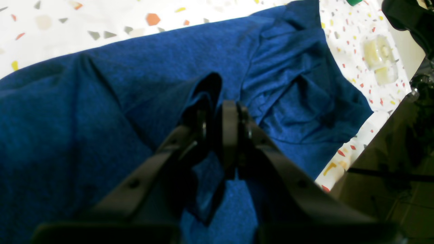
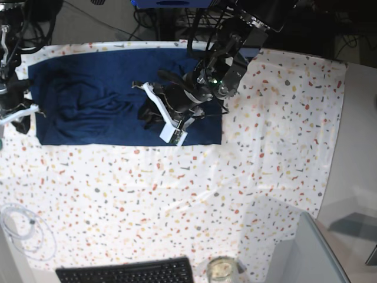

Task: Layout the t-shirt on the table in an organized manner, then fold the t-shirt properly
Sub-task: 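Move the left gripper inward over the folded shirt and grasp fabric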

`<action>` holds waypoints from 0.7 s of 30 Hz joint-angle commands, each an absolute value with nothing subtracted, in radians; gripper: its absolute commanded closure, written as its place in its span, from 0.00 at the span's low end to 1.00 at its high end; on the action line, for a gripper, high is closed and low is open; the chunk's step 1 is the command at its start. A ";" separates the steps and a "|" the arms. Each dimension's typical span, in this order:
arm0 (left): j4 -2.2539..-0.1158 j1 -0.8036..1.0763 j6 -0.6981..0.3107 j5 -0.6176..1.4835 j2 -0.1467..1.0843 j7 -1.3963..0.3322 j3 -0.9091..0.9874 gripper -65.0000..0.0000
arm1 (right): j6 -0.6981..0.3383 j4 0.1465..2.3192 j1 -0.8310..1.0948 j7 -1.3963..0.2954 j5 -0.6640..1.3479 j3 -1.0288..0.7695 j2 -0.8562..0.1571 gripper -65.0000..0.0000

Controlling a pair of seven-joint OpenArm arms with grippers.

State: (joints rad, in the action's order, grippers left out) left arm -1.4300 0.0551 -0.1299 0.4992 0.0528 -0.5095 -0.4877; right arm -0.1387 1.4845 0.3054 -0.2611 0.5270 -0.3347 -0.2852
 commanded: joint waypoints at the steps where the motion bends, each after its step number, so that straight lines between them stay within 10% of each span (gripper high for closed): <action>1: -1.448 0.042 -0.137 0.509 0.047 -0.487 -0.484 1.00 | -0.142 1.498 0.298 -0.236 0.533 -0.344 -0.303 1.00; 21: -1.394 0.005 -0.137 0.516 0.031 -0.487 -0.490 1.00 | -0.142 1.498 0.298 -0.236 0.533 -0.344 -0.303 1.00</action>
State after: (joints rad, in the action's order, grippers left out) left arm -1.3758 0.0193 -0.1295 0.5022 0.0391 -0.5087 -0.4900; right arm -0.1387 1.4841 0.3054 -0.2611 0.5270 -0.3344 -0.2852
